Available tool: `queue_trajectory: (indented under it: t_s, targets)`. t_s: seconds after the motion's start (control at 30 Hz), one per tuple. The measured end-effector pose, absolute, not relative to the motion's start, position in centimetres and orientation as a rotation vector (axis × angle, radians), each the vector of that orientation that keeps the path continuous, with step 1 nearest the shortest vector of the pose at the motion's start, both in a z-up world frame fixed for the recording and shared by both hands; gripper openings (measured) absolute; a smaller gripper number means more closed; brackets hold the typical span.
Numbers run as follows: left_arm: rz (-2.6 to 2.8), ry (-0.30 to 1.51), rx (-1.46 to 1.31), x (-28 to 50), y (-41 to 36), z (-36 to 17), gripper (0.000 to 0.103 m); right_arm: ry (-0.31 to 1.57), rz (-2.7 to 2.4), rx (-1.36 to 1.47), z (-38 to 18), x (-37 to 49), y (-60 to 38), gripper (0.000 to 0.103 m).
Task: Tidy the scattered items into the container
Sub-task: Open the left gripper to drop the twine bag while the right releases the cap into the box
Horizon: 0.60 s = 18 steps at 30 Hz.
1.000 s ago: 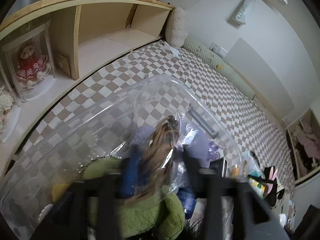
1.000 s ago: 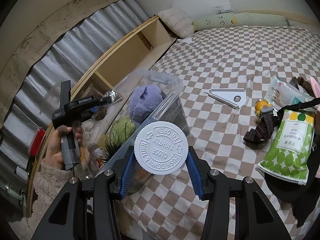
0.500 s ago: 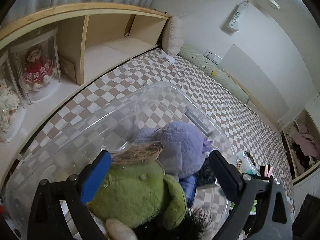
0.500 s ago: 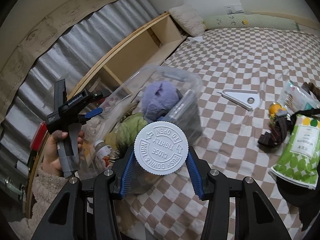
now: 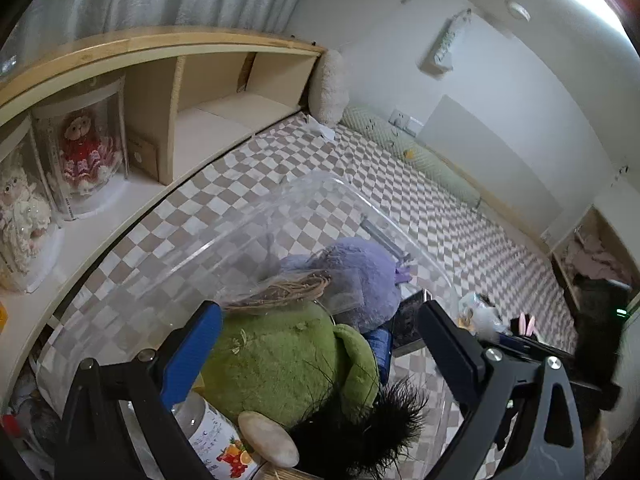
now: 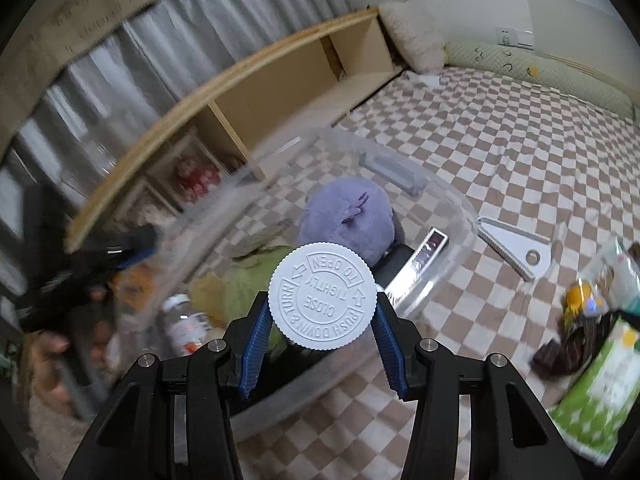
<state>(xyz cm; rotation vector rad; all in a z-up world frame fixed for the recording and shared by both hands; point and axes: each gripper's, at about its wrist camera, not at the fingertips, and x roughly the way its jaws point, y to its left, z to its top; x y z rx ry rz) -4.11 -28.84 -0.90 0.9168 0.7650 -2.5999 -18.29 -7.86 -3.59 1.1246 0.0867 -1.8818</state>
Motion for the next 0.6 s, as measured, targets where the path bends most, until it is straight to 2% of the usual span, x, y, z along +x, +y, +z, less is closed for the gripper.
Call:
queue_trajectory:
  t_s: [0.47, 0.5, 0.53, 0.57, 0.6]
  targets:
    - [-2.578, 0.778, 0.894, -3.2, -30.6, -1.0, 0.099, 0.173, -1.916, 1.229, -8.1, -23.1, -12.6, 0.051]
    - [-2.580, 0.774, 0.900, -3.3, -30.6, -1.1, 0.099, 0.177, -1.919, 1.232, -8.4, -23.1, -12.7, 0.053]
    - [-2.582, 0.768, 0.905, -3.4, -30.5, -1.1, 0.099, 0.180, -1.931, 1.231, -8.6, -23.2, -12.8, 0.072]
    - [-2.584, 0.761, 0.911, -3.5, -30.4, -1.1, 0.099, 0.180, -1.957, 1.207, -8.6, -23.1, -12.6, 0.083]
    - [-2.586, 0.752, 0.917, -3.6, -30.3, -1.2, 0.099, 0.179, -1.975, 1.164, -8.3, -22.9, -12.5, 0.102]
